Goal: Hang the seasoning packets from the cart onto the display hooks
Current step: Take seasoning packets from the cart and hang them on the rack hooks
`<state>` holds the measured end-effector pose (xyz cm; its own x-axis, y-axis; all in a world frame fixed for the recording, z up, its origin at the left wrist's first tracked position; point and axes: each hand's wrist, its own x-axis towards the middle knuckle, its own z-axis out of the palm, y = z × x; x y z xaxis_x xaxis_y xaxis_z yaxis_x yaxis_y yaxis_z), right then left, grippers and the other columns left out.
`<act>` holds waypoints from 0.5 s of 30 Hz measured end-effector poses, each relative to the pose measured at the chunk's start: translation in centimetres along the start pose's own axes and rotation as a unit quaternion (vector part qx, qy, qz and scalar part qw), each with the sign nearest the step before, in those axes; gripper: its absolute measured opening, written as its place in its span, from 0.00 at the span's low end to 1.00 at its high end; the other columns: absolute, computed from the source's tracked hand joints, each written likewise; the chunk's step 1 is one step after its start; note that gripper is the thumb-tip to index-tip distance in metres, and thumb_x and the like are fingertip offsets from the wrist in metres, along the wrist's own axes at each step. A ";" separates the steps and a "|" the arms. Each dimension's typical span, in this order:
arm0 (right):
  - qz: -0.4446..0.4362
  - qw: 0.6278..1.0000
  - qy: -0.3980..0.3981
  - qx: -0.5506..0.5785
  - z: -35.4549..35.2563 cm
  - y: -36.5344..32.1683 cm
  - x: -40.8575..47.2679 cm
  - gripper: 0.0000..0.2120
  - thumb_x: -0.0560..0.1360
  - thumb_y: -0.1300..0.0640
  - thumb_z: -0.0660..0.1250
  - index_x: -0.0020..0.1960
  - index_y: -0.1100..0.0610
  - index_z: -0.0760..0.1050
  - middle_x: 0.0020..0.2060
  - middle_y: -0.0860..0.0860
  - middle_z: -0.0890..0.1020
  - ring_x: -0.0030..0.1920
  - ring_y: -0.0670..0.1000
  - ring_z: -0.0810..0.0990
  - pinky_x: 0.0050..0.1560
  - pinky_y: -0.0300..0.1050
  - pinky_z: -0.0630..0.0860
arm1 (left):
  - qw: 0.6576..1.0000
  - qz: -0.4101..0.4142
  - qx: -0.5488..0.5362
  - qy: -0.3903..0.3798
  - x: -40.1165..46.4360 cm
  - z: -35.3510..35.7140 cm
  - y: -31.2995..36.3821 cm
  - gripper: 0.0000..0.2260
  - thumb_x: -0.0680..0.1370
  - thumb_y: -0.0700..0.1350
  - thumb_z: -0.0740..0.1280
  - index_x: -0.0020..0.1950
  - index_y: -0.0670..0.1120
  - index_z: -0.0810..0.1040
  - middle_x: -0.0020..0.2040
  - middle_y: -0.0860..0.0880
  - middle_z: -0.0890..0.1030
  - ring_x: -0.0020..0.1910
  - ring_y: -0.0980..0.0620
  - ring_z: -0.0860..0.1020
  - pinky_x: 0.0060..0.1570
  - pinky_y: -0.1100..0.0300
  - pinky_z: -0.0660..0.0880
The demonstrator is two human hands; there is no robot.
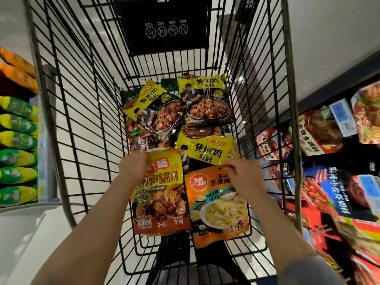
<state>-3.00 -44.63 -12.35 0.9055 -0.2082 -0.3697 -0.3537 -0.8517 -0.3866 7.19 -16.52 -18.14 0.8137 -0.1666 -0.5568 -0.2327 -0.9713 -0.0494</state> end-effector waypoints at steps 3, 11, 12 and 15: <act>-0.020 1.000 -0.014 0.005 -0.9 -1.0 -0.6 0.08 0.78 0.53 0.63 0.51 0.50 0.80 0.44 0.48 0.82 0.45 0.50 0.75 0.53 0.43 0.63 | 0.999 0.017 0.021 0.033 -2.5 -0.6 0.3 0.13 0.80 0.53 0.62 0.63 0.51 0.74 0.54 0.47 0.81 0.55 0.46 0.79 0.49 0.55 0.70; -0.067 0.997 -0.043 -0.012 -3.4 -2.5 -5.3 0.09 0.79 0.52 0.59 0.53 0.45 0.78 0.47 0.43 0.81 0.49 0.48 0.76 0.58 0.46 0.62 | 0.974 0.067 -0.170 0.132 -10.3 -3.9 1.2 0.13 0.76 0.44 0.68 0.59 0.54 0.79 0.52 0.50 0.83 0.51 0.45 0.80 0.42 0.57 0.70; -0.068 0.997 -0.039 -0.018 -3.7 -2.6 -6.2 0.10 0.80 0.52 0.59 0.55 0.45 0.77 0.48 0.43 0.81 0.50 0.47 0.76 0.58 0.44 0.61 | 0.963 0.077 -0.211 0.150 -11.2 -4.2 1.1 0.11 0.75 0.44 0.69 0.56 0.53 0.81 0.49 0.50 0.83 0.49 0.46 0.80 0.41 0.57 0.71; -0.077 0.997 0.003 -0.019 -4.6 -3.2 -9.1 0.10 0.79 0.53 0.60 0.55 0.47 0.78 0.47 0.44 0.82 0.50 0.47 0.77 0.63 0.47 0.65 | 0.938 0.154 -0.246 0.187 -13.3 -4.5 0.2 0.08 0.69 0.48 0.69 0.46 0.51 0.84 0.41 0.52 0.85 0.40 0.48 0.83 0.39 0.55 0.77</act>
<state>-9.02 -42.19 -3.90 0.9495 -0.0771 -0.3041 -0.2025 -0.8909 -0.4066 -1.23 -15.23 -7.02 0.8993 -0.4116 -0.1480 -0.2883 -0.8123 0.5070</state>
